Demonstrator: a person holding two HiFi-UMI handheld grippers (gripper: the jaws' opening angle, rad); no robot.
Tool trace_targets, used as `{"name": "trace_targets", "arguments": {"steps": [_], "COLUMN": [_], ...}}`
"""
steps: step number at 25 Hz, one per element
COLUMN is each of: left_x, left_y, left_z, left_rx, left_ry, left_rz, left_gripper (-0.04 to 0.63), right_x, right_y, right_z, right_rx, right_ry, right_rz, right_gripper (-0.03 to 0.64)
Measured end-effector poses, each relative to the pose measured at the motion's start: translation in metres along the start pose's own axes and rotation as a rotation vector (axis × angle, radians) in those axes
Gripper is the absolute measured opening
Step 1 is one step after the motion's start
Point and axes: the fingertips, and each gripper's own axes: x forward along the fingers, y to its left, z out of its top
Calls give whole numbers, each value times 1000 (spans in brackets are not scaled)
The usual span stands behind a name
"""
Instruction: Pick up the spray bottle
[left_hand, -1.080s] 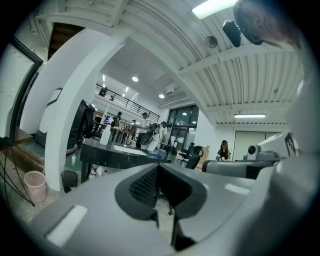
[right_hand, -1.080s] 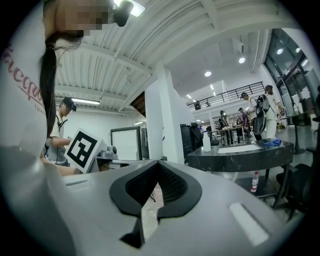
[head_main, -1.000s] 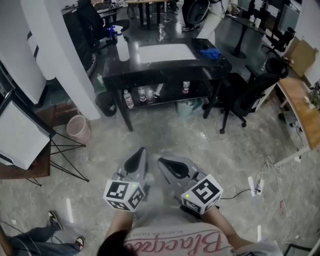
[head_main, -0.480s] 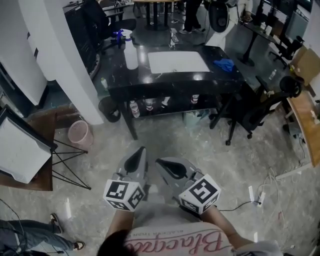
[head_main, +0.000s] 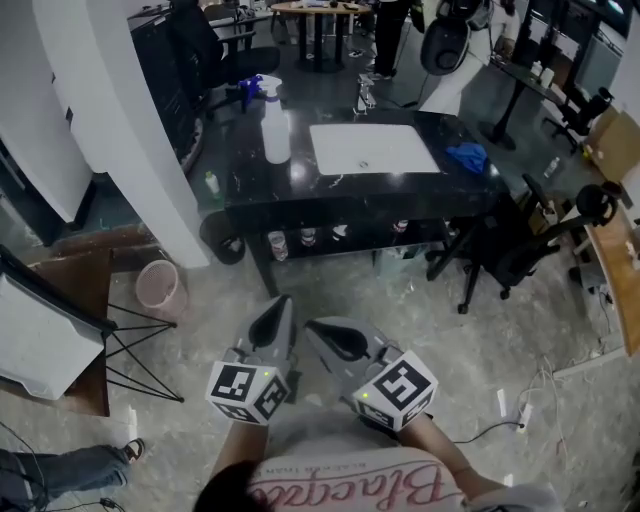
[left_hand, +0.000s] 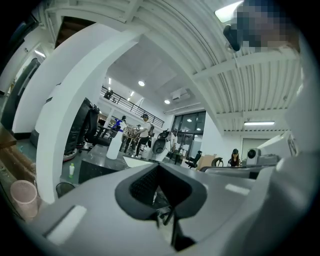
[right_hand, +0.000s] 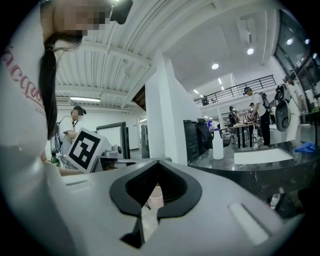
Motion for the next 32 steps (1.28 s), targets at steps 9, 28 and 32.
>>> {"name": "trace_targets", "arguments": {"steps": [9,28,32], "left_x": [20,136,173], "left_y": [29,110,120], "left_z": [-8,16,31], "left_rx": [-26,4,67], "left_ry": [17,4,10], "left_rz": [20,119,116], "left_gripper": [-2,-2,-2], "right_x": [20,104,123], "right_y": [-27,-141,-175], "right_z": [2,21,35], "right_rx": [11,29,36], "right_ry": [-20,7,3], "right_rz": [-21,23,37], "right_gripper": [2,2,2]}}
